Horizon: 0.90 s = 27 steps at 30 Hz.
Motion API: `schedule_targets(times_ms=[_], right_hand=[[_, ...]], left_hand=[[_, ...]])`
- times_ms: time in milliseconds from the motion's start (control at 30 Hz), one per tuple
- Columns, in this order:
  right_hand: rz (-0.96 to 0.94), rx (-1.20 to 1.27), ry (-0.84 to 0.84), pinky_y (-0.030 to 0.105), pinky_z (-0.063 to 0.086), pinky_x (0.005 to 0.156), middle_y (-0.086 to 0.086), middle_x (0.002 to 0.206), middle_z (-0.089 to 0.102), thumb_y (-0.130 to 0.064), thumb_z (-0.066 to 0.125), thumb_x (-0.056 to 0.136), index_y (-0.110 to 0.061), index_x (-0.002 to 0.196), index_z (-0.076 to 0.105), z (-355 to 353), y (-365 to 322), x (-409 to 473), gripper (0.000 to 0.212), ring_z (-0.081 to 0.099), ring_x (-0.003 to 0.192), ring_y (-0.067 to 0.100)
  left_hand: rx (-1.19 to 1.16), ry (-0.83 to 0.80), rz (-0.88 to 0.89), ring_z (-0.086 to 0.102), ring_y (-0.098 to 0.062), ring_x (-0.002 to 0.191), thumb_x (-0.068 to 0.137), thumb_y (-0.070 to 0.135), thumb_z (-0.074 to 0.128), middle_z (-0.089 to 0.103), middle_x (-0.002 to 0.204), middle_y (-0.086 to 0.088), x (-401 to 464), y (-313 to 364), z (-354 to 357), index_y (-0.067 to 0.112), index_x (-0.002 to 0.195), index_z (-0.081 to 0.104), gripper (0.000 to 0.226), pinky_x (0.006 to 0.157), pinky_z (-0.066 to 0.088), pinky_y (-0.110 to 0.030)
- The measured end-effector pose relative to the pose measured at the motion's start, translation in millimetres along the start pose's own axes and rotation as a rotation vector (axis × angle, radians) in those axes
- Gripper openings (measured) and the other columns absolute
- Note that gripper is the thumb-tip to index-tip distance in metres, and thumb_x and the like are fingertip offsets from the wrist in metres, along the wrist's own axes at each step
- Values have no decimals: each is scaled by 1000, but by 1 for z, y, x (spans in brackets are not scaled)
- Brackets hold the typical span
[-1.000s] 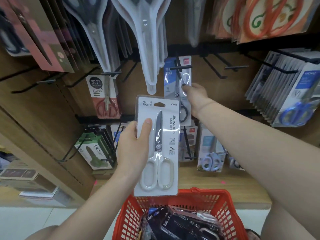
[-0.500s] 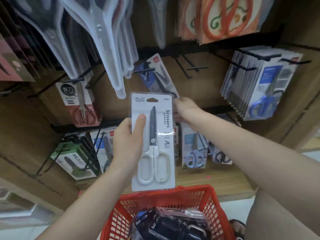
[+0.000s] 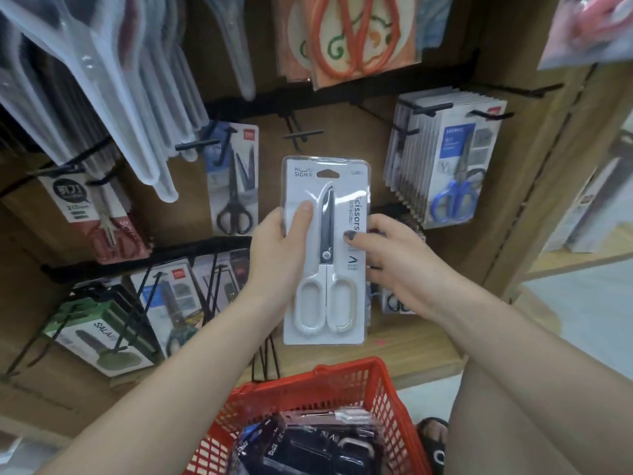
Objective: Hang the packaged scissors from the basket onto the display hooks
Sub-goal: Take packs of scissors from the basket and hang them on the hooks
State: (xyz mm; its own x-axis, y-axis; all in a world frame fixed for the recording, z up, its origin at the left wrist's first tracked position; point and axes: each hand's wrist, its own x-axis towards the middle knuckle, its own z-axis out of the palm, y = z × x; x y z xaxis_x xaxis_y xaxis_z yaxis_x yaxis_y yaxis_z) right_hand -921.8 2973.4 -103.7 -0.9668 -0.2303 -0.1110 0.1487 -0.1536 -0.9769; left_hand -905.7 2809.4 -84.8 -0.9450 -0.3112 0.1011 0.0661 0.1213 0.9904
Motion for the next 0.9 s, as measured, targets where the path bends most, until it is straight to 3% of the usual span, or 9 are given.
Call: schedule_targets(times_ms=[100, 200, 300, 433, 567, 700, 800, 900], right_hand=[[-43, 72, 40, 41, 61, 77, 7, 104, 78, -8, 64, 100, -16, 102, 67, -13, 3, -2, 9, 77, 96, 26], [-102, 122, 78, 27, 59, 64, 3, 99, 79, -7, 61, 101, -13, 109, 68, -24, 3, -6, 12, 78, 93, 22], [-133, 198, 113, 29, 61, 67, 10, 107, 79, -6, 60, 101, -8, 120, 65, -34, 0, -8, 20, 78, 96, 25], [-156, 212, 141, 27, 61, 69, 11, 108, 79, -6, 60, 101, -7, 125, 64, -46, -4, -7, 24, 78, 97, 26], [-185, 165, 166, 31, 61, 71, 5, 104, 79, -6, 61, 100, -10, 121, 66, -56, -7, -6, 22, 78, 98, 25], [-209, 135, 168, 28, 60, 69, 4, 105, 79, -5, 61, 98, -11, 115, 68, -66, -2, -8, 19, 77, 99, 25], [-239, 131, 139, 28, 61, 75, 4, 109, 79, -13, 64, 93, -14, 115, 69, -72, -1, -8, 23, 77, 103, 24], [-267, 90, 195, 26, 60, 79, 1, 111, 79, -18, 65, 94, -17, 121, 67, -76, -7, -4, 27, 76, 105, 19]], left_hand=[[61, -49, 19, 73, -37, 102, 107, 38, 59, 75, 109, -19, 0, 2, 14, 5, 108, 68, 35, 93, 59, -58], [123, -132, 50, 74, -19, 90, 108, 38, 57, 76, 96, -4, 5, 5, 23, 16, 98, 67, 26, 80, 62, -38], [206, -208, 106, 56, -15, 74, 106, 37, 58, 59, 81, 1, 9, 7, 29, 7, 92, 57, 33, 70, 45, -31], [244, -271, 132, 61, 4, 63, 105, 34, 63, 65, 71, 19, 12, 11, 39, 12, 99, 59, 23, 57, 46, -14], [219, -290, 125, 66, -7, 76, 105, 31, 63, 68, 86, 5, 12, 15, 48, 12, 103, 61, 19, 64, 51, -25], [182, -335, 114, 75, -14, 100, 106, 30, 63, 77, 107, 2, 8, 10, 51, 17, 114, 65, 16, 91, 60, -37], [140, -351, 142, 75, -11, 98, 107, 30, 62, 77, 102, 10, 8, 9, 52, 18, 114, 64, 14, 81, 61, -32], [134, -354, 170, 73, -14, 104, 108, 29, 60, 74, 103, 10, 9, 13, 54, 20, 112, 62, 10, 90, 61, -40]])
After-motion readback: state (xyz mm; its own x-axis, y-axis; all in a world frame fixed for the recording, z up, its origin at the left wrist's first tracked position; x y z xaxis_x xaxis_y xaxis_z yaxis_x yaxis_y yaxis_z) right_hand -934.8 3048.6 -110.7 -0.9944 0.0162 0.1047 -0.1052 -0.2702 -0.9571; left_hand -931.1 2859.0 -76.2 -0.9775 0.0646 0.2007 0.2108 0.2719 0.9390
